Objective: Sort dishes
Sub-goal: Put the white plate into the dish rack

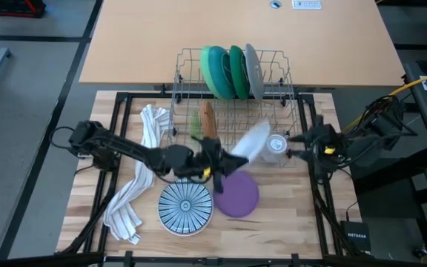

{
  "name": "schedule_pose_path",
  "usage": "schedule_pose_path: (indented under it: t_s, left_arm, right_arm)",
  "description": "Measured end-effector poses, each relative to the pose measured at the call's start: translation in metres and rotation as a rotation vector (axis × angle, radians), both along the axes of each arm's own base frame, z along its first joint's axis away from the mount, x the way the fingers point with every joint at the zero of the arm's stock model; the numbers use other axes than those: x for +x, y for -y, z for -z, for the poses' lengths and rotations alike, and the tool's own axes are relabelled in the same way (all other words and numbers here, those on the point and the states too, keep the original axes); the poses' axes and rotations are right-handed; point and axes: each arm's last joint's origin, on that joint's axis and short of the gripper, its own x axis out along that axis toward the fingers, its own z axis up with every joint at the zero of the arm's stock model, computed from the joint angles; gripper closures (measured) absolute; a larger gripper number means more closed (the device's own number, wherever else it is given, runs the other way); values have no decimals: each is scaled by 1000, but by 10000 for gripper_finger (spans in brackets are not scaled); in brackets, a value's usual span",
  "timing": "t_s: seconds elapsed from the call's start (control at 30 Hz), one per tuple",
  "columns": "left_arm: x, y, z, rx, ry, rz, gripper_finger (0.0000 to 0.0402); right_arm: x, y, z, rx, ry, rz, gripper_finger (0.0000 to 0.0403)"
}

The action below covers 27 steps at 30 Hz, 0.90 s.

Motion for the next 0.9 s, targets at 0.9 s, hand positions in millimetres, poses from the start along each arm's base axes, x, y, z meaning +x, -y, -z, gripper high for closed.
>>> schedule_pose_path:
  t_s: [0.9]
  left_arm:
    - [-2,-89,87,-413,144,-374,401]
  right_arm:
    - [-40,41,69,9,102,173,224]
